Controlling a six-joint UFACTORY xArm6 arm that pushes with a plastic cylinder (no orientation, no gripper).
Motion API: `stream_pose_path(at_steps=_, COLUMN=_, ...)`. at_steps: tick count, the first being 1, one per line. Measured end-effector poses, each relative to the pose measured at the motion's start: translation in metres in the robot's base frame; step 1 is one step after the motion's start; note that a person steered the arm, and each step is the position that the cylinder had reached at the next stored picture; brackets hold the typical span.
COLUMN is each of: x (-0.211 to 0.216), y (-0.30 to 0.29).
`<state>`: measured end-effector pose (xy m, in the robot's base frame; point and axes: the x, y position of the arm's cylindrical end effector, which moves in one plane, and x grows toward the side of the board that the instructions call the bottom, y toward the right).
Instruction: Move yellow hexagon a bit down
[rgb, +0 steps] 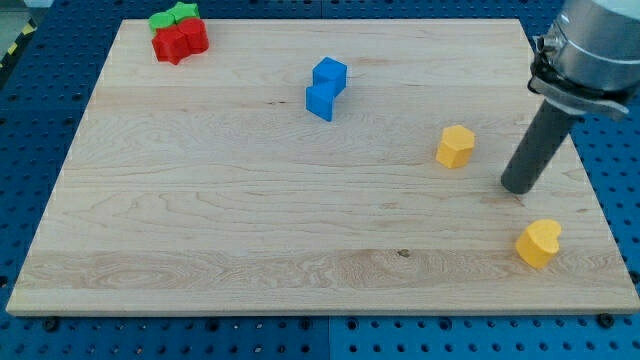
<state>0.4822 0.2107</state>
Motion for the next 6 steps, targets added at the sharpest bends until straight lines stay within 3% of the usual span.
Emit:
stream_pose_path(at_steps=1, x=-0.018, y=0.001)
stream_pose_path(at_steps=3, x=-0.105, y=-0.022)
stream_pose_path(at_steps=6, x=-0.065, y=-0.046)
